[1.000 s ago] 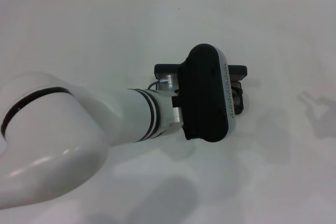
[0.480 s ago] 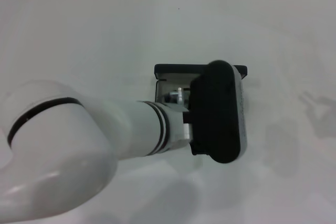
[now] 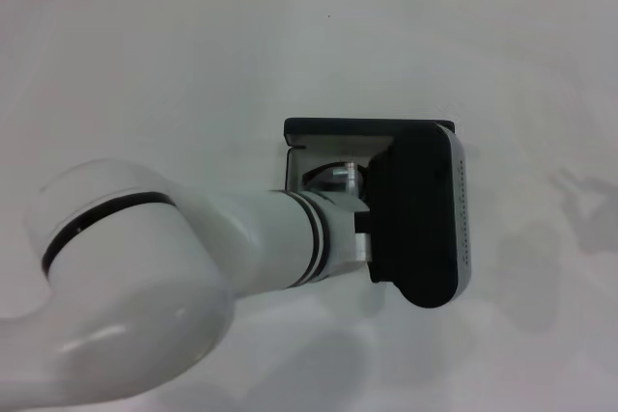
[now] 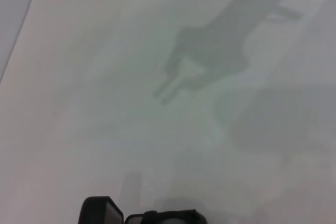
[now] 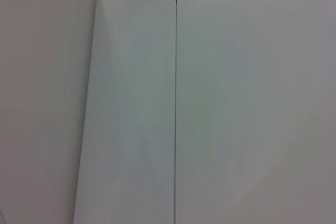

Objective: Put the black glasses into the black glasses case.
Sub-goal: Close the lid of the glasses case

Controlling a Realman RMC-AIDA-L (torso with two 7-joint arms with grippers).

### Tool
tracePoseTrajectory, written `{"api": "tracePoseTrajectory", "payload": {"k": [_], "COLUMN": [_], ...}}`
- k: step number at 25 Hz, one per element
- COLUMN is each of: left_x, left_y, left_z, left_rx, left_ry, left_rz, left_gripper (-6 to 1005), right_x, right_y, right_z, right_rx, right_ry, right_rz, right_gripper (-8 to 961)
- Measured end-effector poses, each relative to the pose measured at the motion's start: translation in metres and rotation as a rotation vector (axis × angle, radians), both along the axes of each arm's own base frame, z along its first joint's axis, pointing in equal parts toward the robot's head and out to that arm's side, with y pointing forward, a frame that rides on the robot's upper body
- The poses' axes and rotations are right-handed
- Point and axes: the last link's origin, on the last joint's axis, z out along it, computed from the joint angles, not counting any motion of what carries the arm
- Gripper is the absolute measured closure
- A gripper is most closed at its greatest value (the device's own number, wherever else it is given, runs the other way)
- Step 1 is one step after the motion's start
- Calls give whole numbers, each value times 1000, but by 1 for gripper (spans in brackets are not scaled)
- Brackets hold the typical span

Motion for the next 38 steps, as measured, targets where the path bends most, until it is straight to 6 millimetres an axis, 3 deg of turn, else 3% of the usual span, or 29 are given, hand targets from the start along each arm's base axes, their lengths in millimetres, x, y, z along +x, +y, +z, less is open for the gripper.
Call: {"api": "tracePoseTrajectory", "payload": {"k": [20,27,38], "left_x": [-3,-3,-13], "left_y": [17,8,19], "left_z": [-6,2,18], "left_rx": [24,1,28], "left_ry": [9,44,87], "left_rz": [2,39,110], "left_gripper": [715,715,717], "right_x": [2,2,2], "right_y": [-3,-3,-1], "right_z": [-1,-1,0], "right_rx": [8,9,12], "right_ry": [-2,-1,-1], "right_rz": [-9,-11,-8], "right_gripper": [860,860,860]}}
